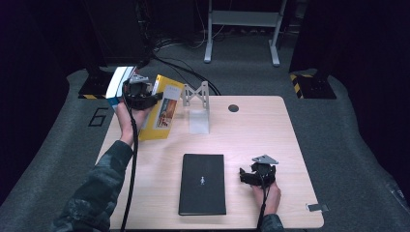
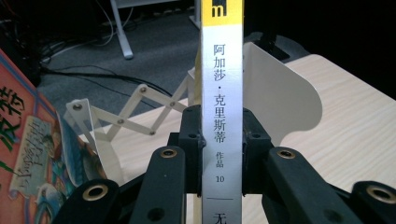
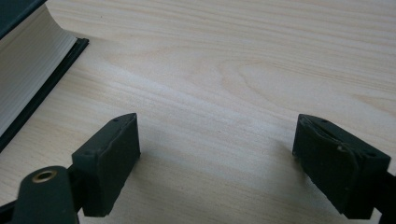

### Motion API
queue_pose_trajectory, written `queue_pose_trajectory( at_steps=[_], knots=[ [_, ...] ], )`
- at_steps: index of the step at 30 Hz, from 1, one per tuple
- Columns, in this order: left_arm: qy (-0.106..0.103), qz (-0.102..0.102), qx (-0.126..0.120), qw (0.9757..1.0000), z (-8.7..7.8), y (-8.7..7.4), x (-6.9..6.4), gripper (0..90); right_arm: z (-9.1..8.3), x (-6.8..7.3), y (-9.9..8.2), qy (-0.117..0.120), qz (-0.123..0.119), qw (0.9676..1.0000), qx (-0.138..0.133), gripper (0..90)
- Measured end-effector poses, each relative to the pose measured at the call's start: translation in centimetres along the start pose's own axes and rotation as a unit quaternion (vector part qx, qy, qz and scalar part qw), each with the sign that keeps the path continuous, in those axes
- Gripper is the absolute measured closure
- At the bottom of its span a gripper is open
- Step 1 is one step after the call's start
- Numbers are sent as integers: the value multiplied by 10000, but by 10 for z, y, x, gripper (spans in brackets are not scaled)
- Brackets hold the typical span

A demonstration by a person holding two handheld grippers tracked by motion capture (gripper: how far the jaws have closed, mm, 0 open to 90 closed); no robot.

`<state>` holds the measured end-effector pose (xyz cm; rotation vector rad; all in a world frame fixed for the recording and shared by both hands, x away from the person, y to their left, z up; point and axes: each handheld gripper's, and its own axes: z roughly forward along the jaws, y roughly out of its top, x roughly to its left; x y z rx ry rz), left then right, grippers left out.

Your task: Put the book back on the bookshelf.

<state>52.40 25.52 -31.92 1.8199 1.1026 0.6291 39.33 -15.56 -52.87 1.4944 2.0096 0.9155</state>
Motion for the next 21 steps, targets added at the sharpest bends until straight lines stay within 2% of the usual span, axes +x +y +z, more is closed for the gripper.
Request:
queue_pose_trajectory(
  at_steps=[7,21],
  knots=[
    [131,-85,-202,9997,2,4,2,753,0,0,0,1,11,10000,2,142],
    [453,-304,-392,9977,25,6,12,753,0,0,0,2,10,10000,1,143]
  ],
)
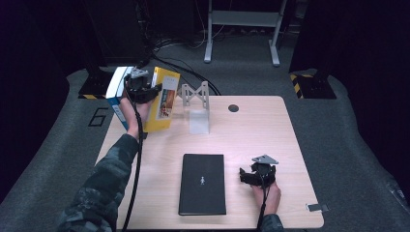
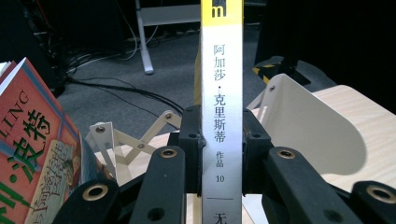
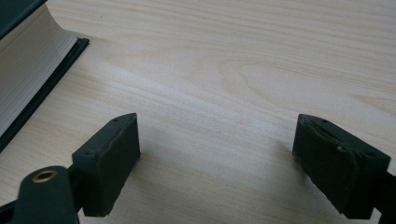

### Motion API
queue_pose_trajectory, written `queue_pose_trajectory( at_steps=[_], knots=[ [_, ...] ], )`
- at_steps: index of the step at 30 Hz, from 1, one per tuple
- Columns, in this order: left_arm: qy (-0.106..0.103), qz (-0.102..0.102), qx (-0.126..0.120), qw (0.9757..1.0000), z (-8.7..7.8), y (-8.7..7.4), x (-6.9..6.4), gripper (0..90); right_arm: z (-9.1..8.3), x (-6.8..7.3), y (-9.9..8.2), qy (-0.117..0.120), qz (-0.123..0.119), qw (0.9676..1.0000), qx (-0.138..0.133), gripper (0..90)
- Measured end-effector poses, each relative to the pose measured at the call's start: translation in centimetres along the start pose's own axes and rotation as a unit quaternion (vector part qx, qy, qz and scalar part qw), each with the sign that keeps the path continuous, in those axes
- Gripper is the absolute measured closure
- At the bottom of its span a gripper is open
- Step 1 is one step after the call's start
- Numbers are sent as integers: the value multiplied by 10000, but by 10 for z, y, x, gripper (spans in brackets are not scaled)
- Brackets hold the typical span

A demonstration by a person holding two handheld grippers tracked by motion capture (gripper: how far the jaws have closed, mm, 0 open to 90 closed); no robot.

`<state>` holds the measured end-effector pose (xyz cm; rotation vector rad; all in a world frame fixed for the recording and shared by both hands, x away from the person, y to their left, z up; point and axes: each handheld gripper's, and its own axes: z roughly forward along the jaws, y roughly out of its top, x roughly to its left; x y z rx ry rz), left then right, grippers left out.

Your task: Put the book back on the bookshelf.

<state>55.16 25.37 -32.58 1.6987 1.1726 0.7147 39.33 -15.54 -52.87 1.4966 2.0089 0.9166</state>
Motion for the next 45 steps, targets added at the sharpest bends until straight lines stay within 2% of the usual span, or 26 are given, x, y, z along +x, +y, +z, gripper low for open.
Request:
queue_pose_trajectory(
  at_steps=[4,10,12,13,19,21,23,24,25,32,37,41,44,45],
  knots=[
    [51,-141,-83,9999,9,-2,2,753,0,0,0,2,1,10000,0,143],
    [144,-160,-151,9997,22,-5,1,753,0,0,0,2,-9,10000,-2,143],
    [152,-261,-175,9994,27,-8,1,753,0,0,0,4,-9,10000,-2,143],
    [165,-238,-184,9994,29,-9,1,753,0,0,0,4,-8,10000,-1,143],
    [195,-373,-101,9991,40,-21,2,753,0,-1,0,8,-63,10000,2,144],
    [185,-339,-32,9992,41,-26,4,753,0,-1,0,12,-66,10000,1,144],
    [170,-396,-62,9991,43,-29,4,753,0,0,0,11,-68,10000,-4,144],
    [154,-332,16,9993,42,-30,5,752,0,-1,0,15,-70,10000,-3,144],
    [168,-394,-72,9991,44,-31,3,752,0,0,0,14,-69,10000,-3,144],
    [137,-361,-73,9992,39,-33,4,750,0,-1,0,15,-86,10000,2,144],
    [70,-337,18,9994,31,-35,6,747,0,-1,0,15,-90,10000,2,144],
    [-79,-241,206,9995,20,-35,8,742,0,-1,0,15,-89,10000,3,145],
    [-130,-236,246,9993,14,-37,8,742,0,-1,0,15,-88,10000,3,145],
    [-163,-171,299,9993,11,-38,9,741,0,-1,0,15,-90,10000,2,145]
  ],
)
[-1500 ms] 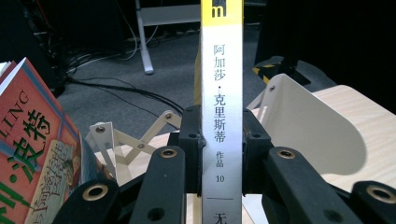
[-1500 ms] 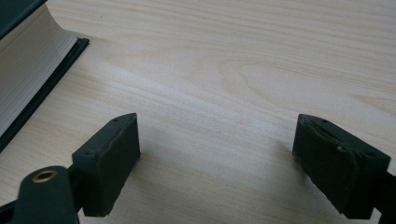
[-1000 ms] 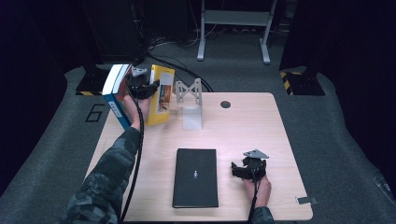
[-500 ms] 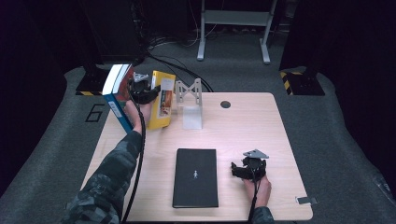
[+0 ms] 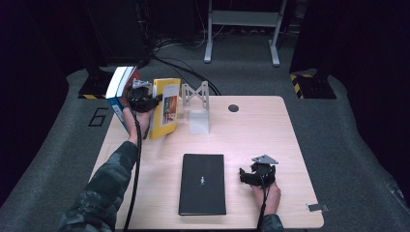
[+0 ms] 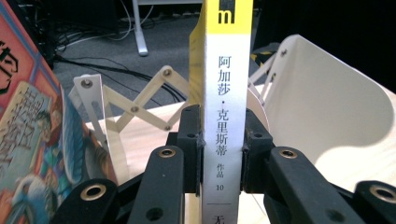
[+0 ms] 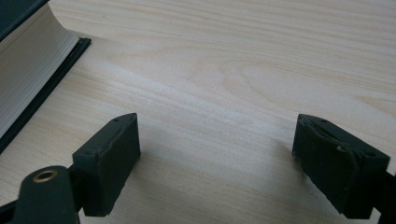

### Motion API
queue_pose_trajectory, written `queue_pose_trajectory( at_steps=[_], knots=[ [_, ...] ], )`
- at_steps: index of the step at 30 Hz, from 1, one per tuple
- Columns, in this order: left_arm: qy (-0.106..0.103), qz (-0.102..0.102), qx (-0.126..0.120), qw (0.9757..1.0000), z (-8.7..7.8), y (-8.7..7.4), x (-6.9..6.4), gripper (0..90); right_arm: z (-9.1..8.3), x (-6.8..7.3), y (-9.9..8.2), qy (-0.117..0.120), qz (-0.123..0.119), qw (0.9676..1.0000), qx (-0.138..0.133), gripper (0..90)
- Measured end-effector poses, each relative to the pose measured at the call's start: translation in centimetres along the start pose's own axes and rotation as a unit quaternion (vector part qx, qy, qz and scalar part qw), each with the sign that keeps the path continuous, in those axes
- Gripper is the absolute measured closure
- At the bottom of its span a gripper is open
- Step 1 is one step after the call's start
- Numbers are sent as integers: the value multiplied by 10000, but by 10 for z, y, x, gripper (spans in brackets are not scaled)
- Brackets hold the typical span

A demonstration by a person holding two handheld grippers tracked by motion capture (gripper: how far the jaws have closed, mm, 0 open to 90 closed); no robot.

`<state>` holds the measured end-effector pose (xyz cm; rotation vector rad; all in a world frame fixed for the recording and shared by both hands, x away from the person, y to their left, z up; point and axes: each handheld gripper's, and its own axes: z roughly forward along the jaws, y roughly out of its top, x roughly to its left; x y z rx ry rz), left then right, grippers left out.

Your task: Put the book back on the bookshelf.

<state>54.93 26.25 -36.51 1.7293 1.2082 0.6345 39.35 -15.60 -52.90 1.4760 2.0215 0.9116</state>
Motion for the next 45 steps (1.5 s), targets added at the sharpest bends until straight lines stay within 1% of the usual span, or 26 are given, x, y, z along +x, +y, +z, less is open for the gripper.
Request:
queue_pose_trajectory(
  at_steps=[6,7,10,14,19,20,22,26,27,30,31,33,37,38,39,41,42,43,45],
  knots=[
    [-80,66,141,9998,-12,-5,3,740,0,0,0,0,2,10000,0,145],
    [-77,53,132,9999,-13,-6,3,740,0,0,0,0,2,10000,0,145],
    [-110,100,185,9997,-20,-10,5,739,0,0,0,0,1,10000,1,145],
    [-165,191,226,9994,-32,-19,4,738,0,0,0,0,1,10000,1,145],
    [-206,209,219,9993,-43,-31,4,736,0,0,0,0,-2,10000,2,145],
    [-236,185,244,9993,-46,-34,5,735,0,0,0,0,1,10000,2,145],
    [-222,177,217,9994,-50,-39,7,734,0,0,0,1,-2,10000,3,145],
    [-243,171,276,9992,-56,-46,9,730,0,0,0,1,0,10000,3,145],
    [-249,178,326,9990,-58,-48,10,730,0,0,0,1,0,10000,3,145],
    [-275,236,368,9987,-62,-53,10,729,0,0,0,1,-1,10000,2,145],
    [-278,213,368,9987,-63,-54,10,728,0,0,0,1,-1,10000,2,145],
    [-296,239,399,9985,-65,-57,10,725,0,0,0,1,-1,10000,3,145],
    [-410,224,447,9979,-67,-63,11,705,0,0,0,1,0,10000,2,146],
    [-449,200,396,9980,-68,-64,11,697,0,0,0,1,-1,10000,2,146],
    [-512,224,406,9976,-69,-64,11,694,0,0,0,2,0,10000,1,146],
    [-534,247,376,9976,-69,-63,10,684,0,0,0,1,1,10000,2,145],
    [-579,241,335,9975,-69,-62,9,676,0,0,0,2,-1,10000,3,145],
    [-628,238,374,9970,-70,-59,9,663,0,0,0,2,-2,10000,3,145],
    [-646,253,322,9971,-72,-55,8,644,0,0,0,3,-1,10000,3,146]
  ],
)
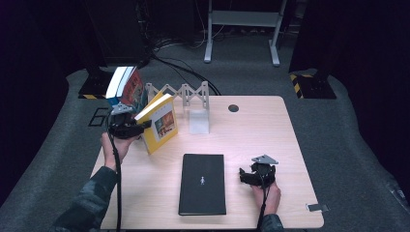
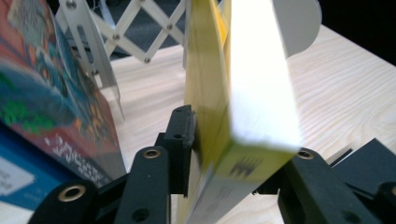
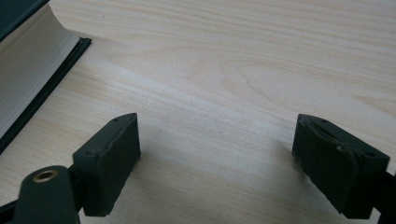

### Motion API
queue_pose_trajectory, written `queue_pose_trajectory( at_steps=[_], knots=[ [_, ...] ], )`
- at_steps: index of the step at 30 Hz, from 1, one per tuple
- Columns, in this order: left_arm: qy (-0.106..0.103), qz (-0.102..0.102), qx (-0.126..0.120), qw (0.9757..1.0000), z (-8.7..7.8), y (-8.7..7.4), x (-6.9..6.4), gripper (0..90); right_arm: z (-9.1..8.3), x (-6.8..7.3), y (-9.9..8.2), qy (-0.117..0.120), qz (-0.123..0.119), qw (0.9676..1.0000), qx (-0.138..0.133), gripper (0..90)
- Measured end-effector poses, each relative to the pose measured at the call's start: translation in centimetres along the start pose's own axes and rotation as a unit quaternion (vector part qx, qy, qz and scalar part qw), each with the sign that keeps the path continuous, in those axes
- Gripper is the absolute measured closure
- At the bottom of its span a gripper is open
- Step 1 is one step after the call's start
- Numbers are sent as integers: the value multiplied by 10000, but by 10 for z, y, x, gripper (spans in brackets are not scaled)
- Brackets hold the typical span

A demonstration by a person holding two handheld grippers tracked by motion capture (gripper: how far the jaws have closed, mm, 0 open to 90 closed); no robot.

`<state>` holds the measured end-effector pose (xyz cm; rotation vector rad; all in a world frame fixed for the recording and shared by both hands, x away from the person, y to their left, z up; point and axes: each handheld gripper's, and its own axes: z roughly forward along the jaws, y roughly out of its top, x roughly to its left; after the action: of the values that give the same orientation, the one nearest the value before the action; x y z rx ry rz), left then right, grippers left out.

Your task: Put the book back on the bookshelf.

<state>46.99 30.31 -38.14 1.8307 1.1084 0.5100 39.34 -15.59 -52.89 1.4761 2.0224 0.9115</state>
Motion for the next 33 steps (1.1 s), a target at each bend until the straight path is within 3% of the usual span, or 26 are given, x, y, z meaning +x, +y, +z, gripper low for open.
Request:
queue_pose_trajectory(
  at_steps=[4,12,13,18,24,33],
  knots=[
    [73,252,-41,9996,-4,15,-5,626,0,0,0,1,-3,10000,-1,145],
    [-77,321,106,9994,0,37,-6,619,0,0,0,3,-3,10000,-2,145],
    [-124,352,218,9991,1,41,-6,619,0,0,0,4,-5,10000,0,145],
    [-275,288,378,9985,9,47,-3,580,0,0,0,6,-7,10000,-2,146],
    [-275,212,373,9987,13,47,0,573,0,0,0,6,-9,10000,-1,146],
    [-89,178,371,9991,16,49,4,676,0,0,0,5,-6,10000,-1,146]
  ],
)
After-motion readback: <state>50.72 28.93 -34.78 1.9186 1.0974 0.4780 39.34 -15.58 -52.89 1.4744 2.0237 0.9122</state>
